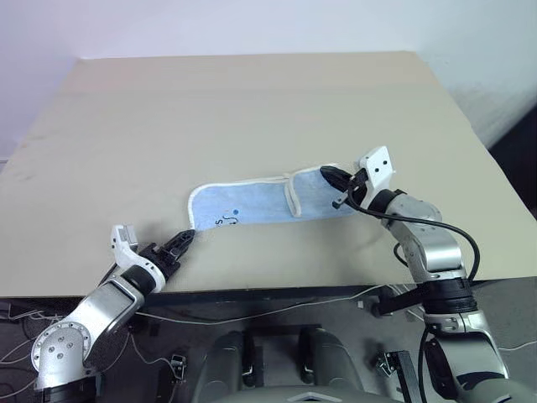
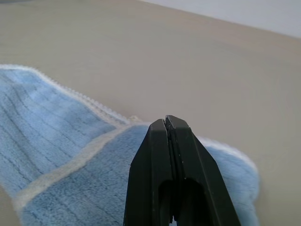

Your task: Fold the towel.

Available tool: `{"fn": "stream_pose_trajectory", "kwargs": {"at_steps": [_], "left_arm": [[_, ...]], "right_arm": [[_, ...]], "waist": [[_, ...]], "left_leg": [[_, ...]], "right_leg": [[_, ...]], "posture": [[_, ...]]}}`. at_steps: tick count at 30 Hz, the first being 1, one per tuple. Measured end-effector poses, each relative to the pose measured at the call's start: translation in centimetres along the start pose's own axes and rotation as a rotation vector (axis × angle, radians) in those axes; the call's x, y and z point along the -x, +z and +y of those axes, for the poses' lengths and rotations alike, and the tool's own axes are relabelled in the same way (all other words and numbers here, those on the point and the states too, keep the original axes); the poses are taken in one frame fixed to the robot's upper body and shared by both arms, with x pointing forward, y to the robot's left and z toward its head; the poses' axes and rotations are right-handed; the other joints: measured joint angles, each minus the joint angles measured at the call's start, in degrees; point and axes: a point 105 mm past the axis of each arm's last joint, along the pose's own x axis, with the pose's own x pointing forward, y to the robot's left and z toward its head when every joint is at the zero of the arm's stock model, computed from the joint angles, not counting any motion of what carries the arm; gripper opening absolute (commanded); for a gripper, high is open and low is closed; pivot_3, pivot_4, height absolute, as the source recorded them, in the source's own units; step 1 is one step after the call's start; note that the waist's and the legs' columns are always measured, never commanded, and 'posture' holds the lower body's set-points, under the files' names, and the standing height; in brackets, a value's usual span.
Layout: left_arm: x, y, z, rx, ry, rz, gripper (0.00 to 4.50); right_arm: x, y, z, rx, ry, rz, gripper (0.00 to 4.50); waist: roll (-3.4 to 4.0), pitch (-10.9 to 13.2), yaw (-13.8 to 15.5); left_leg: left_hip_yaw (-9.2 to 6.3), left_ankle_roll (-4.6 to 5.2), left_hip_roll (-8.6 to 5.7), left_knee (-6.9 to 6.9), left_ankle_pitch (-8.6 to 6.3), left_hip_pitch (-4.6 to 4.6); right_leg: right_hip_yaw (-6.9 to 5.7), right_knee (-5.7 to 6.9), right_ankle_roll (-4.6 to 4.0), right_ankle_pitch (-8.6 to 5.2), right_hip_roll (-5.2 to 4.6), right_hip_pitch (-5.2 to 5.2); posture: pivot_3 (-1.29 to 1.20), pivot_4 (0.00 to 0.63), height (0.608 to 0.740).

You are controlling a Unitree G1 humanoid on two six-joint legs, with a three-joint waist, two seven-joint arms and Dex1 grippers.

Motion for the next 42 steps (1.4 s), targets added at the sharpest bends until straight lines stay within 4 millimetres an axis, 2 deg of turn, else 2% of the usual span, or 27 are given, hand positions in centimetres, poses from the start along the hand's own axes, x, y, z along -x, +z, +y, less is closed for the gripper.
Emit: {"fn": "stream_pose_trajectory", "kwargs": {"at_steps": [6, 7, 18, 28, 32, 36, 42], "left_arm": [[-0.7, 0.0, -1.2, 0.075, -0.017, -0.034, 4.29], [-0.8, 0.0, -1.5, 0.090, -0.022, -0.037, 4.49], [-1.7, -0.2, -1.7, 0.148, 0.044, -0.022, 4.49], [-4.5, -0.6, -2.8, 0.206, 0.010, -0.001, 4.49], [-5.2, -0.6, -3.0, 0.217, 0.002, -0.002, 4.49], [-5.5, -0.7, -2.7, 0.218, 0.014, -0.004, 3.60], [-5.8, -0.7, -2.1, 0.223, 0.042, -0.006, 1.41]], "right_arm": [[-0.2, -0.3, 0.3, -0.005, 0.008, 0.009, 0.00], [-0.2, -0.3, 0.3, -0.005, 0.009, 0.009, 0.00], [-0.1, -0.1, 0.2, 0.004, 0.005, 0.007, 0.00], [-0.1, -0.1, 0.1, 0.005, 0.002, 0.006, 0.00], [-0.1, 0.0, 0.1, 0.006, 0.002, 0.005, 0.00], [-0.1, 0.1, 0.1, 0.008, -0.001, 0.003, 0.00], [-0.1, 0.2, 0.1, 0.009, -0.004, 0.001, 0.00]], "waist": [[0.01, 0.0, 0.3], [0.01, 0.0, 0.3], [0.10, -0.1, 0.6], [0.22, -0.1, 3.2], [0.31, -0.2, 3.4], [0.32, -0.2, 3.4], [0.31, -0.2, 3.2]], "left_leg": [[0.00, -0.01, 0.00, 0.04, 0.01, 0.06], [-0.01, 0.00, -0.01, 0.06, 0.01, 0.09], [-0.05, 0.01, -0.03, 0.11, 0.01, 0.20], [-0.14, 0.02, -0.01, 0.26, 0.01, 0.25], [-0.14, 0.02, 0.00, 0.24, 0.01, 0.23], [-0.14, 0.03, 0.00, 0.23, 0.01, 0.21], [-0.14, 0.05, 0.01, 0.23, 0.02, 0.07]], "right_leg": [[-0.03, 0.00, -0.03, 0.02, 0.01, 0.11], [-0.05, 0.00, -0.03, 0.02, 0.00, 0.16], [-0.16, 0.00, -0.03, 0.02, 0.00, 0.35], [-0.75, -0.24, -0.03, 0.03, -0.21, 0.61], [-1.00, -0.40, -0.02, 0.04, -0.37, 0.76], [-1.08, -0.40, -0.02, 0.05, -0.40, 0.79], [-1.12, -0.50, 0.00, 0.05, -0.34, 0.91]], "posture": [[0.00, 0.150, 0.740], [0.00, 0.150, 0.740], [0.00, 0.150, 0.740], [0.00, 0.150, 0.740], [0.00, 0.150, 0.740], [0.00, 0.150, 0.740], [0.00, 0.150, 0.740]]}}
